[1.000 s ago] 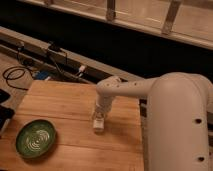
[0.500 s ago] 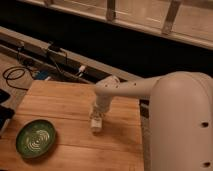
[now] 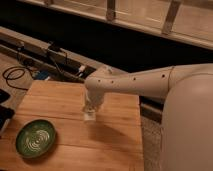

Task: Place the bottle in the ceramic bowl

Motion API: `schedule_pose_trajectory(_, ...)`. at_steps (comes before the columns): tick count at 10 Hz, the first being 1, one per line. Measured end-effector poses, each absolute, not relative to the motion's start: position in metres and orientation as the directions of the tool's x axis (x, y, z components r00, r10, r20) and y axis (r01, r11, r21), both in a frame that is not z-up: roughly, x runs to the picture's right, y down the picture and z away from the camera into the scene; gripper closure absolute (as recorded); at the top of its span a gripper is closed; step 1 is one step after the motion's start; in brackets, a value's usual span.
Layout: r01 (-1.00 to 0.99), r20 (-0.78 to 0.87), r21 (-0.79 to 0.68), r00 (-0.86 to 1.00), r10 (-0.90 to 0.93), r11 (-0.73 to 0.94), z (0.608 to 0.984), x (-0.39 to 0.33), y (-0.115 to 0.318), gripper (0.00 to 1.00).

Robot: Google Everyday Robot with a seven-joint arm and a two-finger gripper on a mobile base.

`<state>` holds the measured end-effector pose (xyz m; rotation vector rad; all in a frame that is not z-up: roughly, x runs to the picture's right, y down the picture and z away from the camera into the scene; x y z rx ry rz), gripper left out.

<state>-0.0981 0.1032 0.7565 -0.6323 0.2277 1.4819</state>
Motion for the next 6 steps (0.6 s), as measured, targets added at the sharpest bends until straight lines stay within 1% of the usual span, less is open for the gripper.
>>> schedule_pose_trajectory(2,-0.961,-0.493,-0.278,0.149,0.857,0.007,0.743,-0.123,0.108,1.00)
schedule_pose_trajectory(6,-0.944,-0.482,-0.324,0.224,0.847,0.065,0.728,-0.160,0.152,1.00)
